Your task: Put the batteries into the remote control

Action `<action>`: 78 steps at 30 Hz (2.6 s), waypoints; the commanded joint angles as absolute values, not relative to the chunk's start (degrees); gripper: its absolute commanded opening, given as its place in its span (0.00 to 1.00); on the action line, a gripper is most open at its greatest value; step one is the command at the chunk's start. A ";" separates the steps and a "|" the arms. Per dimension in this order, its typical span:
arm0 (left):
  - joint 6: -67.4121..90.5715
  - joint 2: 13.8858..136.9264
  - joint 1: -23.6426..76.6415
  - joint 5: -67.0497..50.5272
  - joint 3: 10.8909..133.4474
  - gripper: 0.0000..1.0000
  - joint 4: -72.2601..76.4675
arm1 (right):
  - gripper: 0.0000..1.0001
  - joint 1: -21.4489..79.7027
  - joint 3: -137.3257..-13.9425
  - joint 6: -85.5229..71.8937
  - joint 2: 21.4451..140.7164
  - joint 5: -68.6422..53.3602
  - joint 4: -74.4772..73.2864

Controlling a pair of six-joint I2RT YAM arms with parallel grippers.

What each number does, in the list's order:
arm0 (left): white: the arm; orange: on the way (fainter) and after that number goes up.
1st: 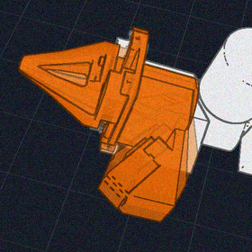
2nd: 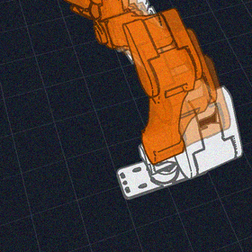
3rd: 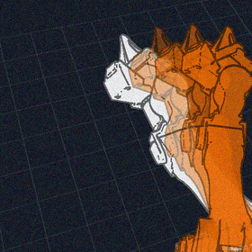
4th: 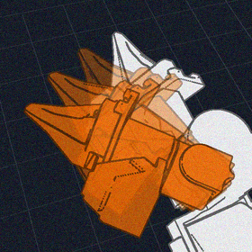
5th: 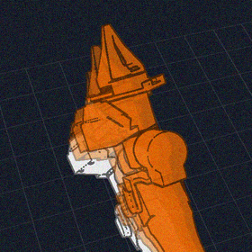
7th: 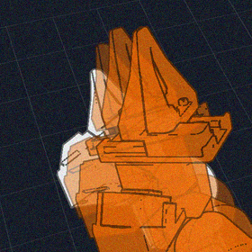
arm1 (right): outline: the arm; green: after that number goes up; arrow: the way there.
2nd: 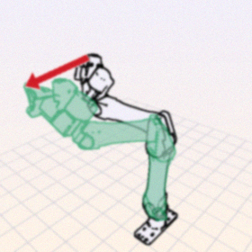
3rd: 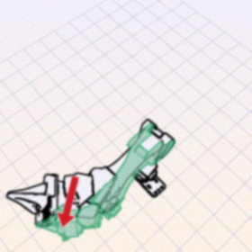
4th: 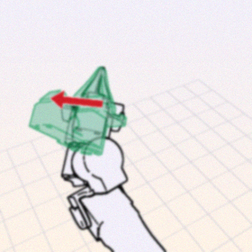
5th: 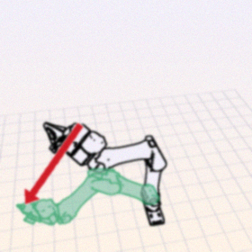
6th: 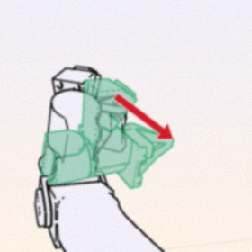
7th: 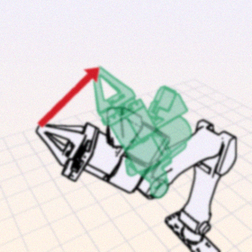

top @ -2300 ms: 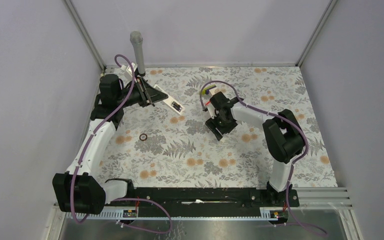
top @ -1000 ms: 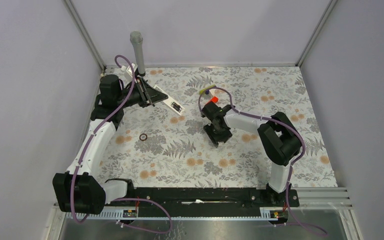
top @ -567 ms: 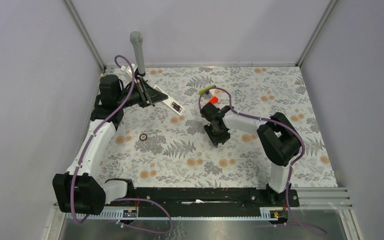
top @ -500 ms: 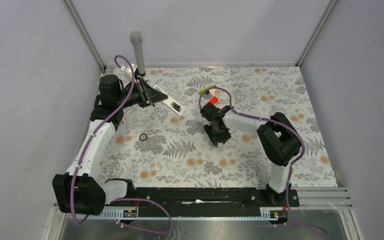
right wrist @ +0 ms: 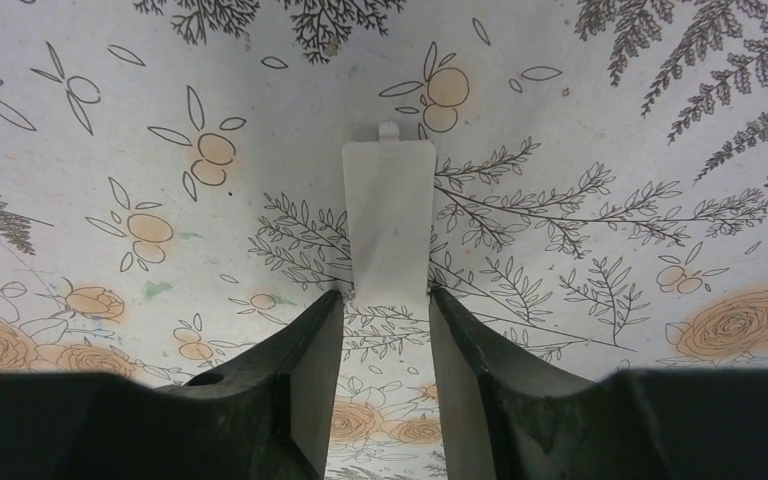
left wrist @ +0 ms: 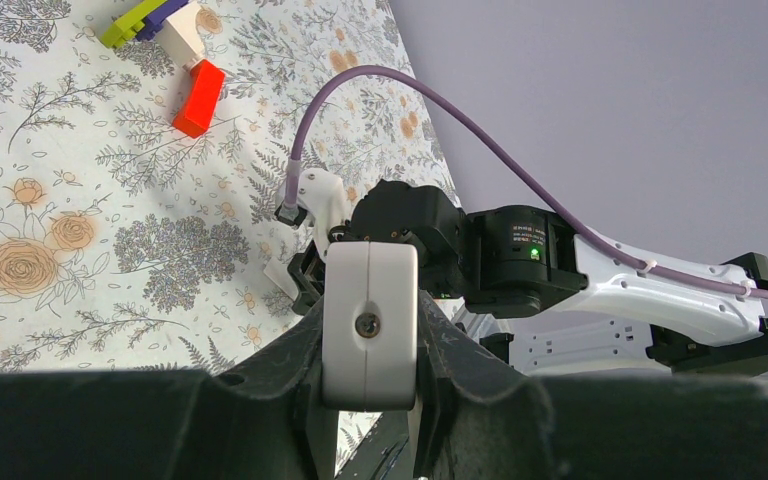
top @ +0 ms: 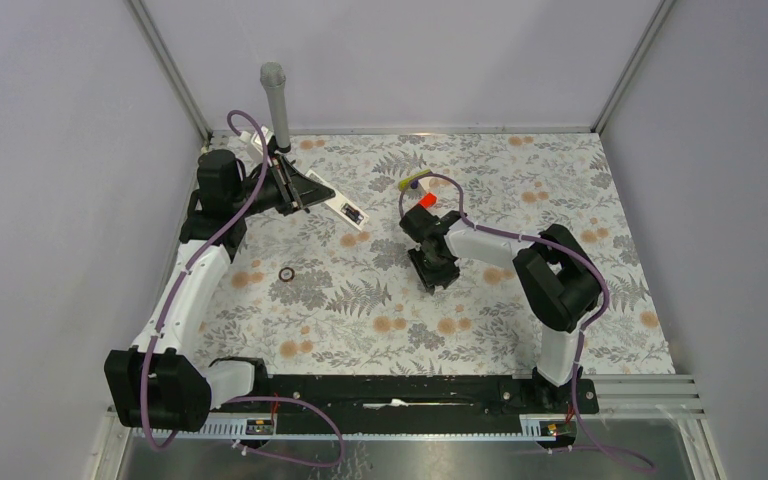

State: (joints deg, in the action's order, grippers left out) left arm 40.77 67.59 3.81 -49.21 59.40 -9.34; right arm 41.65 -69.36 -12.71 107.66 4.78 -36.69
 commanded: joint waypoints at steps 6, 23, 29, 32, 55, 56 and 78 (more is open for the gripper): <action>40.52 65.70 3.34 -49.48 59.07 0.00 -5.54 | 0.44 42.13 -68.02 -14.53 110.23 8.13 -32.90; 40.52 65.75 3.34 -49.31 58.79 0.00 -5.70 | 0.33 42.17 -67.70 -14.75 107.94 8.07 -32.53; 40.52 66.37 3.34 -49.19 57.20 0.00 -6.06 | 0.34 42.10 -68.09 -10.77 102.45 8.30 -33.48; 40.31 66.50 3.38 -49.03 55.89 0.00 -6.02 | 0.35 42.09 -67.86 -8.05 99.33 8.08 -34.10; 35.61 78.06 20.79 -48.34 49.82 0.00 3.82 | 0.35 42.17 -64.64 2.91 73.64 -11.80 -34.89; 35.67 78.85 21.42 -48.26 49.91 0.00 4.31 | 0.35 42.19 -64.49 2.90 73.05 -11.98 -35.23; 50.33 86.95 24.61 -44.79 50.11 0.00 17.43 | 0.33 43.34 -72.73 1.68 79.79 -10.28 -39.98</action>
State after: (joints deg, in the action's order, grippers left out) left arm 48.64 86.54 24.47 -45.58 48.14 13.45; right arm 42.15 -69.45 1.43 78.70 -10.15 -38.44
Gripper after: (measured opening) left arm 0.254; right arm 0.363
